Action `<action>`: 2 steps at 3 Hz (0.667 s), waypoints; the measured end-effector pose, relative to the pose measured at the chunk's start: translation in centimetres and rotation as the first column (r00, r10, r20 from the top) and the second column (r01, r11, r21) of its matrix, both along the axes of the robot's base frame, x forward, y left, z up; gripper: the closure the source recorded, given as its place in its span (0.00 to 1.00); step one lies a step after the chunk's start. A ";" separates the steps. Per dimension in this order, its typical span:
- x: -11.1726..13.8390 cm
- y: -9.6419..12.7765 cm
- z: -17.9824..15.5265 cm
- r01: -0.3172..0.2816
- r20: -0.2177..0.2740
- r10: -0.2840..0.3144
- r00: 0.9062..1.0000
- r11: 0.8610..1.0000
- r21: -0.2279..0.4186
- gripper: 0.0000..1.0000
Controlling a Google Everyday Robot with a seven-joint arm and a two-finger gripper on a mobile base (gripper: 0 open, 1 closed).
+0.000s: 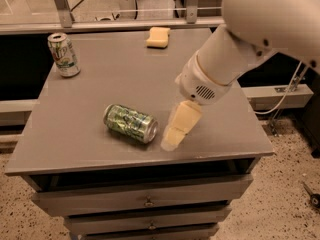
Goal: Move green can near 7up can
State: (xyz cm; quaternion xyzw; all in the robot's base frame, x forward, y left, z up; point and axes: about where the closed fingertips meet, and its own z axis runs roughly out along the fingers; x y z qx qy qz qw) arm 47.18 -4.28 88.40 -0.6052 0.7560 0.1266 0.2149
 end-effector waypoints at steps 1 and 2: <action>0.4 4.5 -3.7 0.002 -0.057 0.001 0.998 0.999 0.049 0.00; 1.1 7.7 -6.3 0.031 -0.088 -0.024 0.996 0.997 0.077 0.25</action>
Offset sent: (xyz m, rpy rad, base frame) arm 0.0153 0.1054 -0.0907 0.1119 0.1297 -0.0464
